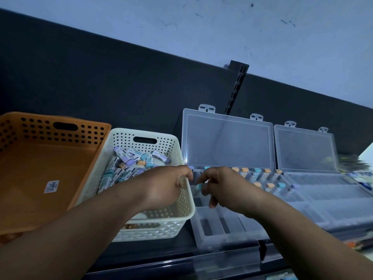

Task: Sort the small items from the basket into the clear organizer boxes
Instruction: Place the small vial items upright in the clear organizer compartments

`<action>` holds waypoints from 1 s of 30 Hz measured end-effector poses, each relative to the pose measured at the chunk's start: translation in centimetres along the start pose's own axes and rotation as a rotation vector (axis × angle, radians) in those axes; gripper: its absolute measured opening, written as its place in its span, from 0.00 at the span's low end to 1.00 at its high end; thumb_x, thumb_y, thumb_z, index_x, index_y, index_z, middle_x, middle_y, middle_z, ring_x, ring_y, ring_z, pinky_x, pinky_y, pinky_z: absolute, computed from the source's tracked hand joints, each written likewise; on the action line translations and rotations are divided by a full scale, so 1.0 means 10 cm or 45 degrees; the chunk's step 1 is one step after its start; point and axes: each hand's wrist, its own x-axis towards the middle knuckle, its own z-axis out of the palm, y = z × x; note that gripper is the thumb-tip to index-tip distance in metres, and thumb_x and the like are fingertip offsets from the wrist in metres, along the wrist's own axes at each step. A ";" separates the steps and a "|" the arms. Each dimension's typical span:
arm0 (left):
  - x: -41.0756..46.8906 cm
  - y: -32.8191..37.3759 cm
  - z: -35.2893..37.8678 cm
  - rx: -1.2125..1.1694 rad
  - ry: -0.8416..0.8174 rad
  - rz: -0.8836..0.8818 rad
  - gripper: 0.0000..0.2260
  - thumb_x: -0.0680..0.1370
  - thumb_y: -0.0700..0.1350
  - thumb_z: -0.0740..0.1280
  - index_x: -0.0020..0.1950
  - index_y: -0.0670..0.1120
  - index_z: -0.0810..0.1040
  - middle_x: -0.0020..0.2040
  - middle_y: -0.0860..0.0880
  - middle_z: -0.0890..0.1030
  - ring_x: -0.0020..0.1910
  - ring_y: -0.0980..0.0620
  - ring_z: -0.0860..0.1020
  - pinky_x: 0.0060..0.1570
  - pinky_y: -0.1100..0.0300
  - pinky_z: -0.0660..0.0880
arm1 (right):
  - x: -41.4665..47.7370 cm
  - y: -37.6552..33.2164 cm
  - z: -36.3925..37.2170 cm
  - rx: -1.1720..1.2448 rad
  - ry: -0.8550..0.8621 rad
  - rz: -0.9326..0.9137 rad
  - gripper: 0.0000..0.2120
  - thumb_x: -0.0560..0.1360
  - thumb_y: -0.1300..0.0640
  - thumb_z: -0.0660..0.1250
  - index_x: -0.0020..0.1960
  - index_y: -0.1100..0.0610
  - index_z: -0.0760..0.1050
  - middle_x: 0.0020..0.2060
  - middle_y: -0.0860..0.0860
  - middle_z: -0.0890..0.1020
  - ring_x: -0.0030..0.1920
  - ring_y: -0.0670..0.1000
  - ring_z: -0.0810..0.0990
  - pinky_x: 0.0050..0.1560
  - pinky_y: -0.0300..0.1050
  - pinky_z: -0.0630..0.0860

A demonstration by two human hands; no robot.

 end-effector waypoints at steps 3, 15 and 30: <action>0.00 -0.01 0.00 -0.013 0.000 -0.005 0.18 0.79 0.40 0.56 0.58 0.64 0.70 0.50 0.55 0.77 0.48 0.55 0.78 0.50 0.54 0.77 | 0.05 0.02 0.00 -0.019 -0.015 -0.018 0.10 0.78 0.65 0.63 0.48 0.51 0.77 0.42 0.50 0.81 0.35 0.47 0.83 0.32 0.35 0.74; 0.00 -0.01 0.02 -0.055 0.018 -0.008 0.17 0.79 0.40 0.57 0.57 0.63 0.71 0.49 0.54 0.77 0.44 0.55 0.76 0.44 0.59 0.74 | 0.12 0.03 0.10 -0.266 0.114 -0.223 0.15 0.74 0.67 0.63 0.53 0.52 0.82 0.51 0.49 0.83 0.47 0.47 0.79 0.47 0.36 0.75; 0.00 0.00 0.02 -0.082 0.051 0.010 0.19 0.79 0.39 0.58 0.63 0.61 0.72 0.45 0.63 0.75 0.45 0.60 0.76 0.42 0.66 0.71 | 0.16 0.13 0.17 -0.535 0.248 -0.386 0.10 0.74 0.60 0.67 0.54 0.52 0.80 0.51 0.51 0.81 0.50 0.52 0.77 0.48 0.42 0.73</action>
